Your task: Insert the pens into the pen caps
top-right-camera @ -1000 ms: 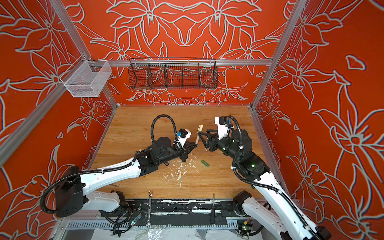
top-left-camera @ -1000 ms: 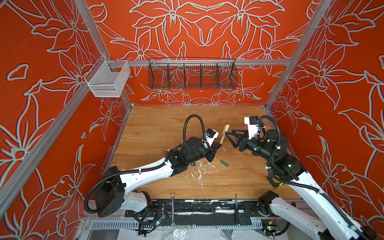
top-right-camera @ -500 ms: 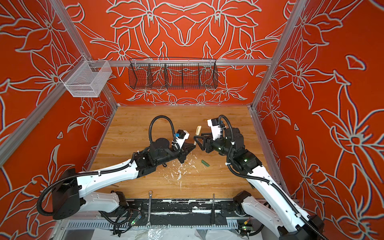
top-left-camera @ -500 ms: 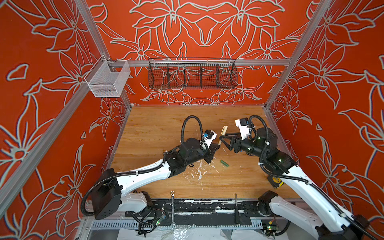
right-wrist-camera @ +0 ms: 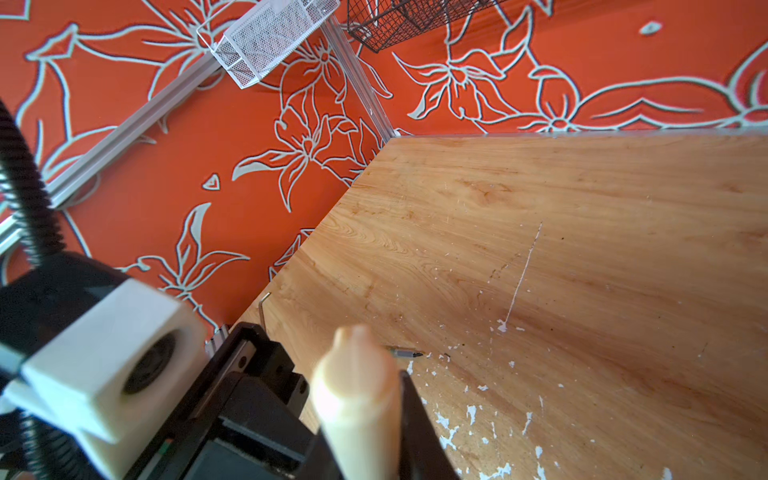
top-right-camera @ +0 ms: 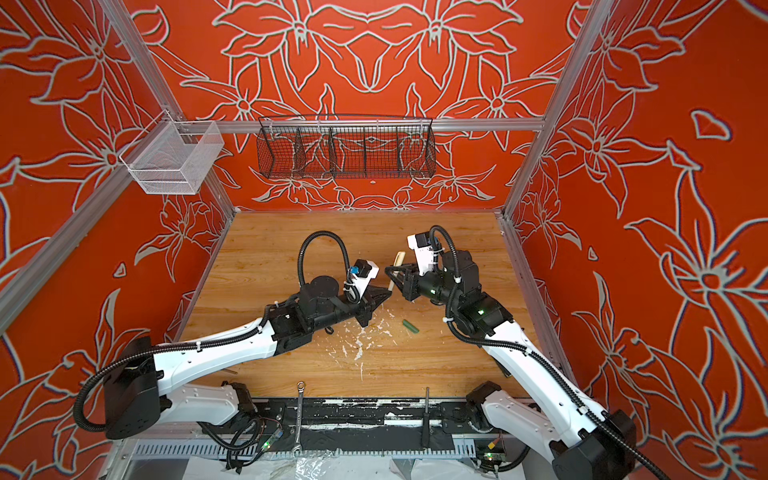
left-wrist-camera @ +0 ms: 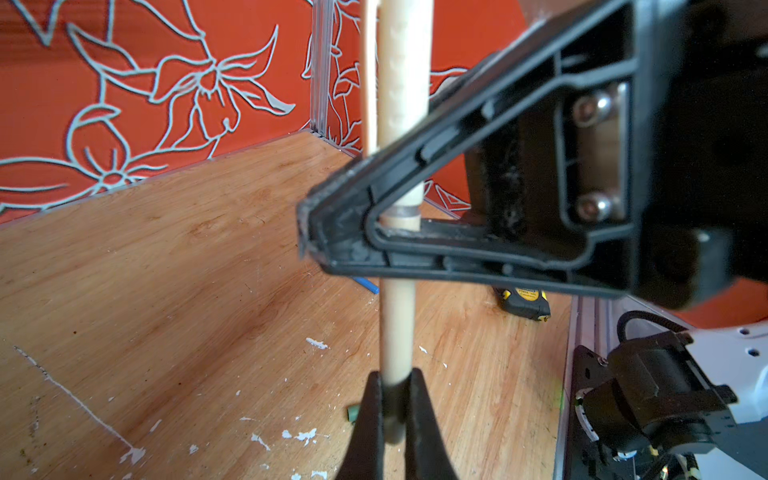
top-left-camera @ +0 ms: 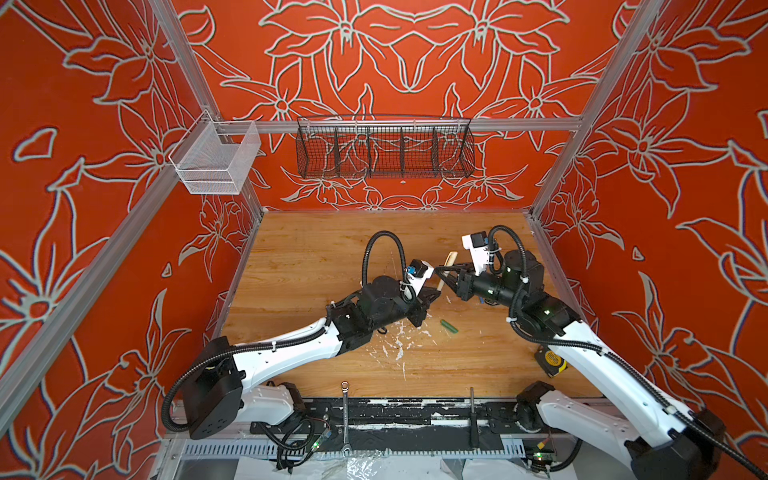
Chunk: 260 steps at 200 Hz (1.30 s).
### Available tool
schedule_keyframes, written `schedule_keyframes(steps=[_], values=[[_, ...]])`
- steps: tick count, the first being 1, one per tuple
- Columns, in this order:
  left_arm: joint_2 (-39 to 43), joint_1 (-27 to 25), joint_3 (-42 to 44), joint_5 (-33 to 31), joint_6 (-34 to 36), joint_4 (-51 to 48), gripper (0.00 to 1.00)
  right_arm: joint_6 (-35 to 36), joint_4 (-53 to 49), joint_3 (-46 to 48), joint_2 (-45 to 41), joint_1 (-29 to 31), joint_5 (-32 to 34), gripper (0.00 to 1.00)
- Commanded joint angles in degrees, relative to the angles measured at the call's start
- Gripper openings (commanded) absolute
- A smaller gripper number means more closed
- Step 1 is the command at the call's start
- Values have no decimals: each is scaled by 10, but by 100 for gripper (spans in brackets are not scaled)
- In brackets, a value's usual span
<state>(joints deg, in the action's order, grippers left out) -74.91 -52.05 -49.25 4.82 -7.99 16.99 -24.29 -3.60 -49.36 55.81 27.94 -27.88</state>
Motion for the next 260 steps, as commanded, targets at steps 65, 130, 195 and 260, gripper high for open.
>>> schedule_keyframes(steps=[65, 130, 195, 260], values=[[6, 9, -48, 20, -24, -94, 53, 47, -49, -40, 17, -2, -25, 0], [11, 35, -73, 136, -17, -153, 63, 15, -15, -29, 20, -2, -54, 0], [9, 46, -66, 127, -30, -134, 63, 3, -1, -25, 29, -2, -77, 0], [-5, 56, -88, 175, -30, -130, 47, -7, 19, -19, 29, -2, -78, 0]])
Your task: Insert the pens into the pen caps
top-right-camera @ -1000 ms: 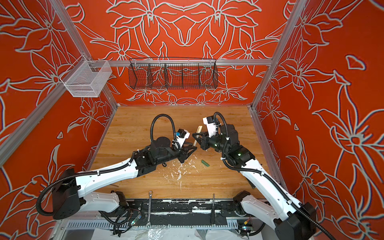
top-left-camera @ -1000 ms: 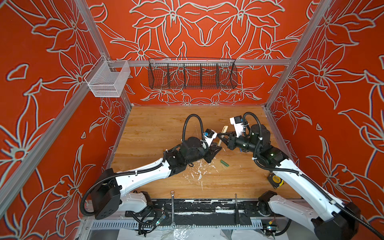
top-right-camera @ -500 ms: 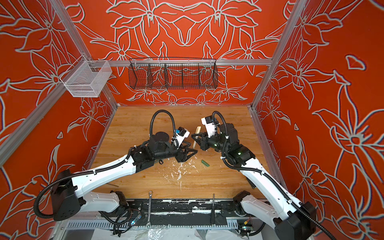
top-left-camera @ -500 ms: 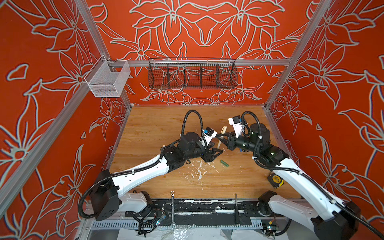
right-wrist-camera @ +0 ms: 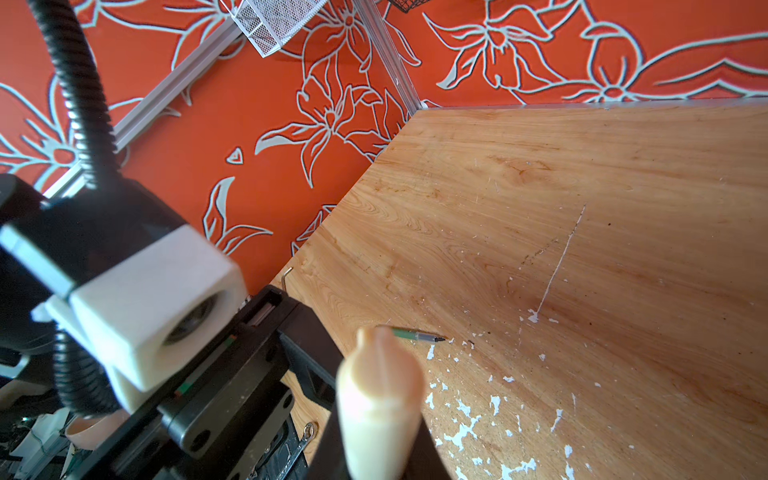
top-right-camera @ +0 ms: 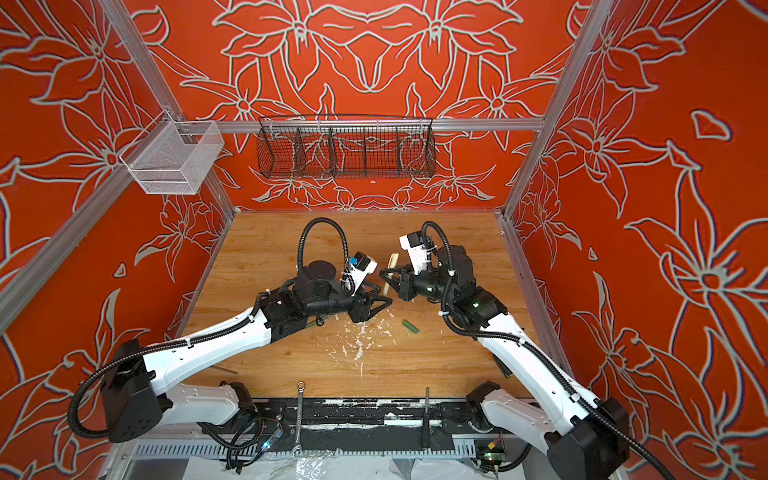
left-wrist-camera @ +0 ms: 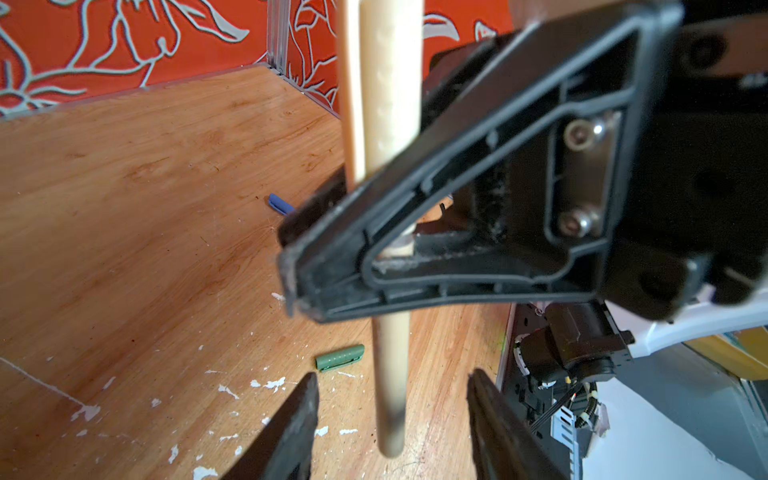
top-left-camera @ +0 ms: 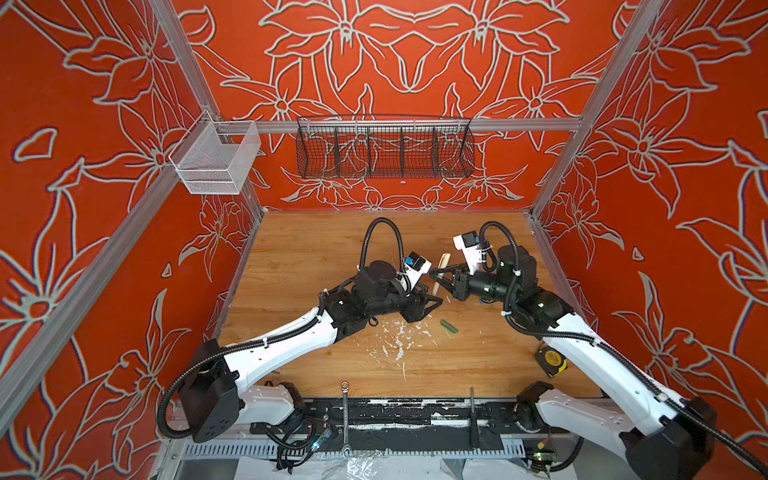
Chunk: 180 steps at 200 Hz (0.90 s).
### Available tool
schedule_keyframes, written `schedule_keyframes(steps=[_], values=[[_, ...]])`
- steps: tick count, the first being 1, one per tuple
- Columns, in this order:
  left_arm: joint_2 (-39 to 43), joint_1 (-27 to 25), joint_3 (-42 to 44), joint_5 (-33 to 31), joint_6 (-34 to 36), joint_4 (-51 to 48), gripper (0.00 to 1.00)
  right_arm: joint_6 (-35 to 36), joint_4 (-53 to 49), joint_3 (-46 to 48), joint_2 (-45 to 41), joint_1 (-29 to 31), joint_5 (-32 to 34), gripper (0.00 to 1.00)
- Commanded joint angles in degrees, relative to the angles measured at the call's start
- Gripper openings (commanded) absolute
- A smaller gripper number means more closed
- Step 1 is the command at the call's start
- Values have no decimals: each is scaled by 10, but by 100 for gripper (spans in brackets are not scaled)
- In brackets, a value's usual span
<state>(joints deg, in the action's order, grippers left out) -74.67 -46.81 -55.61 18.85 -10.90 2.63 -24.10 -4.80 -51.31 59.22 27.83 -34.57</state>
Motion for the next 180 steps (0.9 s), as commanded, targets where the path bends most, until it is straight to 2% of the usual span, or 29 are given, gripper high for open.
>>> schedule_keyframes(steps=[1, 36, 52, 65, 121, 147, 180], values=[[-8, 3, -25, 35, -1, 13, 47, -9, 32, 1, -6, -1, -11, 0], [-20, 4, -27, 42, -5, 15, 40, -7, 32, 1, -7, -1, -11, 0], [-21, 4, -28, 39, -6, 16, 29, -5, 31, 0, -6, -1, -12, 0], [-22, 5, -31, 39, -6, 12, 24, -5, 31, 2, -8, -1, -9, 0], [-24, 8, -34, 31, -9, -1, 22, 11, 21, 3, -20, -1, 14, 0], [-28, 9, -34, 30, -11, -2, 0, 18, 13, 2, -19, -1, 12, 0], [-38, 13, -40, 21, -20, -4, 0, 22, 0, -2, -23, -1, 20, 0]])
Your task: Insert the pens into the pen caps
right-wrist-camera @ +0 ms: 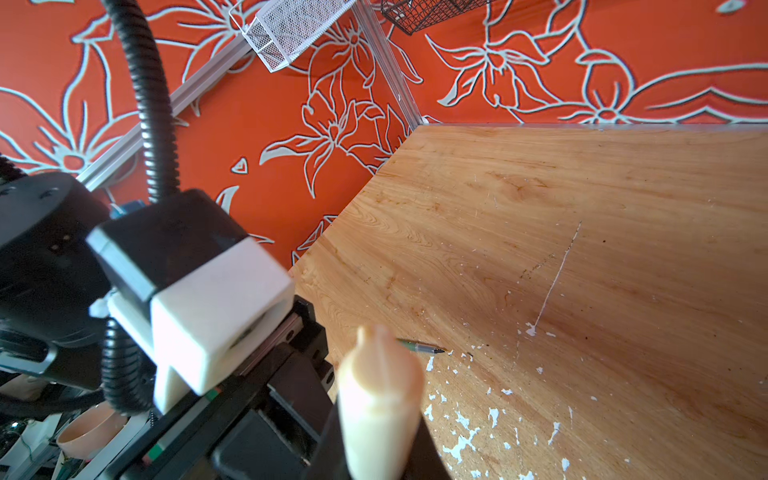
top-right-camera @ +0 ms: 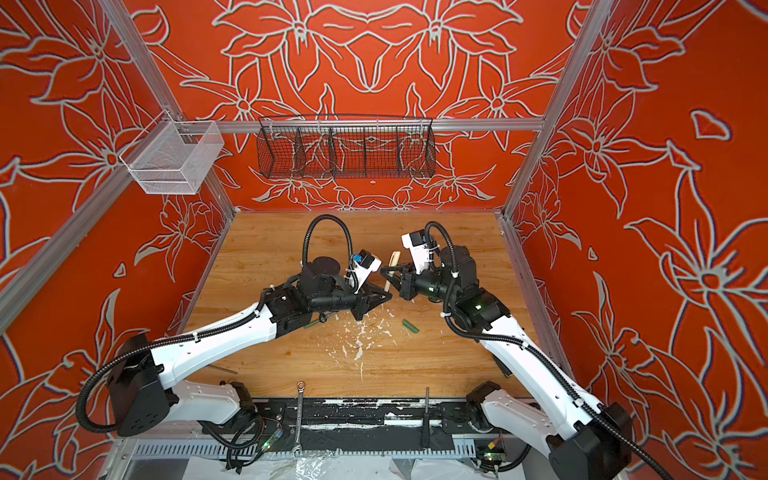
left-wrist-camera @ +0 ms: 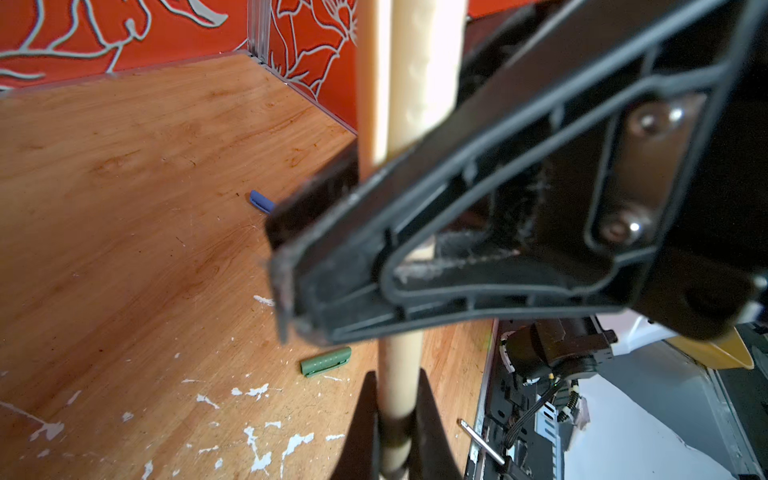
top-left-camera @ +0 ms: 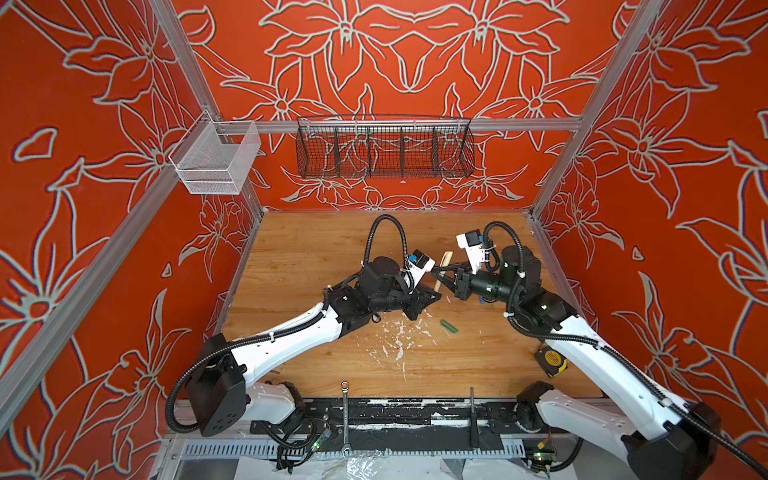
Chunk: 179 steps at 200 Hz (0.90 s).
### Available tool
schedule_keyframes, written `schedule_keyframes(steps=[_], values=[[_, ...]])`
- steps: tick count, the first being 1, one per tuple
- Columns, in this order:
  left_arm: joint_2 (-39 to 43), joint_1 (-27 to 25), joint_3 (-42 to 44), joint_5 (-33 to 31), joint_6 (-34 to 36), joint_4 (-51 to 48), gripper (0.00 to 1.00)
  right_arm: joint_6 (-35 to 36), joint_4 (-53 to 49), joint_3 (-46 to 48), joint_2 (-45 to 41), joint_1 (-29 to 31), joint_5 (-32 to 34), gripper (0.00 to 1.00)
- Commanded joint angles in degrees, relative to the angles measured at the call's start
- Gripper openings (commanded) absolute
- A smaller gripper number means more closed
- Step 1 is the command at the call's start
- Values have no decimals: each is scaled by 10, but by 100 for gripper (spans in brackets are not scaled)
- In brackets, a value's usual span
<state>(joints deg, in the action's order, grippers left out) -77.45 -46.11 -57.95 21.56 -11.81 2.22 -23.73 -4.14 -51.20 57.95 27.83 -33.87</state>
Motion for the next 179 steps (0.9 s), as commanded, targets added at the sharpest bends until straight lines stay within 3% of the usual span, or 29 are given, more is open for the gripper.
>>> schedule_keyframes(steps=[1, 11, 29, 53, 83, 179], values=[[-11, 6, -17, -6, -11, 0, 0, 19, -7, -3, -11, -1, 13, 1], [-13, 7, -18, -10, -13, -2, 0, 21, -17, -5, -16, -1, 23, 9], [-15, 11, -18, -13, -19, -1, 0, 27, -43, -10, -29, -1, 40, 34], [-20, 15, -23, -12, -22, -9, 0, 26, -75, -12, -54, -1, 76, 47], [-24, 15, -18, 0, -20, -6, 0, 10, -120, -30, -73, -11, 154, 52], [-19, 15, 13, 15, -29, 16, 0, -19, -74, -93, 3, -52, 49, 52]])
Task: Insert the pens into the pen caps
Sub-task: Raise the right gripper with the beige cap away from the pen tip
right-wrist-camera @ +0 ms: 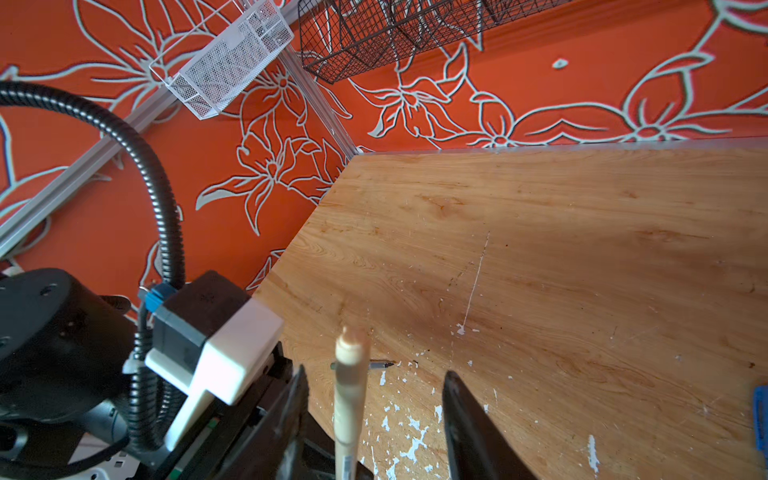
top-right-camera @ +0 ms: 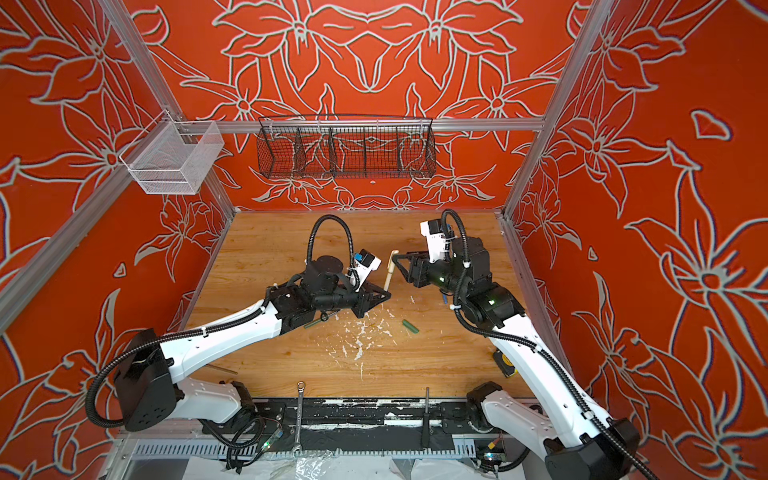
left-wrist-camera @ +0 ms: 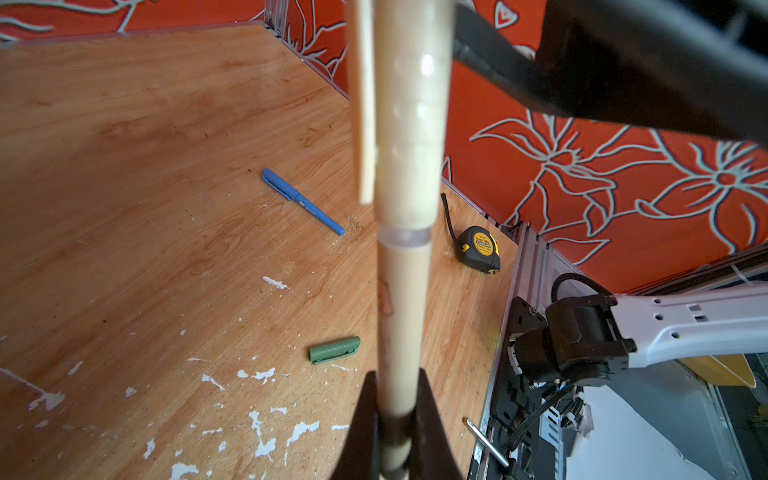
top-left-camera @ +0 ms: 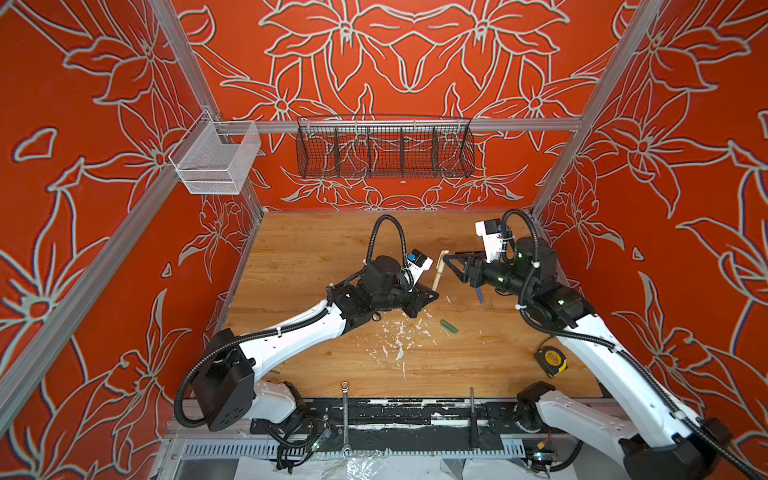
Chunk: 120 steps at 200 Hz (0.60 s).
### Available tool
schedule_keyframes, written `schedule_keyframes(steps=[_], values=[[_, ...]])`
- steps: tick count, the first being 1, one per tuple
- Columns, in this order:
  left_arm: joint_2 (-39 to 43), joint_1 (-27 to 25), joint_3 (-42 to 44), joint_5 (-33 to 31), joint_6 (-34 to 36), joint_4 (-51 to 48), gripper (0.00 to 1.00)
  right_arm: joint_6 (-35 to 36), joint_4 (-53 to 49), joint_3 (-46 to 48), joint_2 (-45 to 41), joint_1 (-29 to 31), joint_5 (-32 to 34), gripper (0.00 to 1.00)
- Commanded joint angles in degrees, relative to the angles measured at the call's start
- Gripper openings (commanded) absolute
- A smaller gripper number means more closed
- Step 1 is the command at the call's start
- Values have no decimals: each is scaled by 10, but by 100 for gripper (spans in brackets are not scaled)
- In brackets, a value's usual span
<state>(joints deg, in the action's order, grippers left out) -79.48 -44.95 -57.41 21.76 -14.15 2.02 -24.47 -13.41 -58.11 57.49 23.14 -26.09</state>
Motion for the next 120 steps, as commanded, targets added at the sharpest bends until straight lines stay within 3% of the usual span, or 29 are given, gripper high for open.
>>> schedule_keyframes(steps=[1, 65, 120], values=[[1, 3, 8, 13, -6, 18, 0, -12, 20, -24, 8, -5, -29, 52], [11, 4, 12, 19, -3, 24, 0, -18, 26, -39, 39, -7, -37, 51], [10, 3, 14, 20, -2, 25, 0, -27, 50, -40, 61, -8, -58, 42]])
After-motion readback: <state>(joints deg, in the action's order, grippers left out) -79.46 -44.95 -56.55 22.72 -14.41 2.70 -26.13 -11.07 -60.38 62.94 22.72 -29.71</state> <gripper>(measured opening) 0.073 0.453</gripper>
